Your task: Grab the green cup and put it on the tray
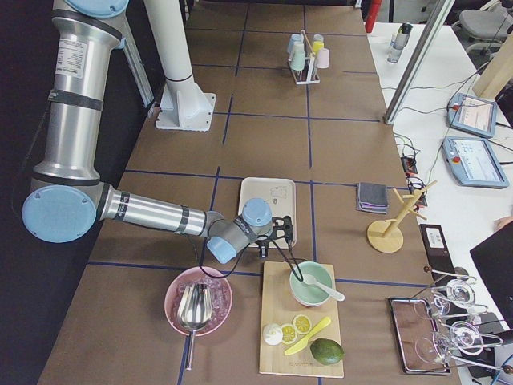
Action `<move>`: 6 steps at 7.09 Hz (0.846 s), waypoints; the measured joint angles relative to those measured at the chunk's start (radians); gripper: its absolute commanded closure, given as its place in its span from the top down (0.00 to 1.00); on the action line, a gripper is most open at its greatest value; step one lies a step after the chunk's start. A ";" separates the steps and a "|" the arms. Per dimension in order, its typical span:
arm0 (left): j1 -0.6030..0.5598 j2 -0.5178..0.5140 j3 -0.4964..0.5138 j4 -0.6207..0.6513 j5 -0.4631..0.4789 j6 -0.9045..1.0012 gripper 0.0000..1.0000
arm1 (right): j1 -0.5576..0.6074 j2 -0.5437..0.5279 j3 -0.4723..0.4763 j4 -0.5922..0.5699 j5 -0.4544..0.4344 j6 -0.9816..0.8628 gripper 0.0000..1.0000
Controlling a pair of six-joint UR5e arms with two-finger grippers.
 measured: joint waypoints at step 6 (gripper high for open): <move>0.000 0.000 0.002 0.001 0.000 0.000 1.00 | 0.000 -0.014 0.045 -0.001 0.009 -0.009 0.00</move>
